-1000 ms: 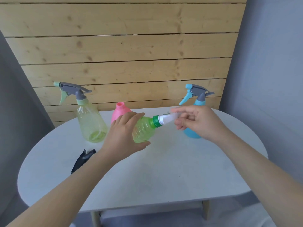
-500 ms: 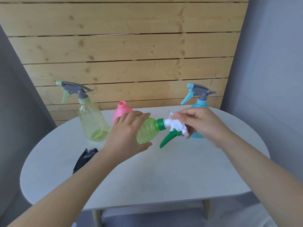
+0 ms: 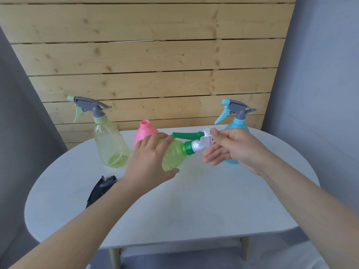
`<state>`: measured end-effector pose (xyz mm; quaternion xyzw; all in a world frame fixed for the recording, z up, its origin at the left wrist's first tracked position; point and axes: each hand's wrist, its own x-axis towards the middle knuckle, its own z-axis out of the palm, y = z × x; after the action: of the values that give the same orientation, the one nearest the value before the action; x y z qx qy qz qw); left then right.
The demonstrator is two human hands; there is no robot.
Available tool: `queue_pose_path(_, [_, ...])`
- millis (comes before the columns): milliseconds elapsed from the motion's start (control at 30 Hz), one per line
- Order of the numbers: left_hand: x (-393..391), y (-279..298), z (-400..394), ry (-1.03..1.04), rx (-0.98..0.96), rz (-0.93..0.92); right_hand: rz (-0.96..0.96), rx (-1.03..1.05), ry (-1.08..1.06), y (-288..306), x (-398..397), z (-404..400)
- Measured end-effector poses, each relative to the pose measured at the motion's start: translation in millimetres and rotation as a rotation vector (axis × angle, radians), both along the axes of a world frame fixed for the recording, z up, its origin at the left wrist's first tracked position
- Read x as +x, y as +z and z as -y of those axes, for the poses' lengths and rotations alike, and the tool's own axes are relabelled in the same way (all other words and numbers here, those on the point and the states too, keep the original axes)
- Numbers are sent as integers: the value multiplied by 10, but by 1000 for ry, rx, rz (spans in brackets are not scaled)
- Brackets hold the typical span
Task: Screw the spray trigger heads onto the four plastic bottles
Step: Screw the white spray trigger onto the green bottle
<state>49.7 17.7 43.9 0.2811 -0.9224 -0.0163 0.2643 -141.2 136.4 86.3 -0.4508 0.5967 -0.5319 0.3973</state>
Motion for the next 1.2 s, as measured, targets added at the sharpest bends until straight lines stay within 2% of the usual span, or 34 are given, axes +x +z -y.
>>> queue_pose_path(100, [-3,18,3,-2,57,-3,-1,5,37,23,-10,-12])
queue_pose_path(233, [-15,21,-54,-37,78,8,-231,52,-155,20,-50,17])
queue_pose_path(367, [-42,33,-87,-31,-26,-4,-128,169,-259,19,-91,23])
queue_pose_path(433, [-40,43,-70,-18,-40,22,-117,133,-258,0,-73,20])
queue_pose_path(533, [-35,55,-40,-4,36,50,-237,-5,-274,-32,-33,28])
queue_pose_path(600, [-33,65,-28,-9,27,55,-257,-20,-274,-27,-14,27])
queue_pose_path(733, [-54,83,-19,-18,-168,30,10,22,-306,-18,-6,33])
queue_pose_path(800, [-48,89,-1,-27,-260,34,68,59,-292,-29,-4,33])
queue_pose_path(867, [-27,88,27,-20,-233,27,77,30,-184,-44,-9,30])
queue_pose_path(900, [-18,92,29,-8,-170,15,39,-1,-122,-52,-19,22])
queue_pose_path(967, [-9,91,16,7,-47,2,-154,-41,-49,-50,-37,11])
queue_pose_path(1033, [-6,74,5,-3,2,11,-324,-48,-66,-54,-36,27])
queue_pose_path(1200, [17,69,31,-17,1,-6,-391,-62,-81,-51,-33,45])
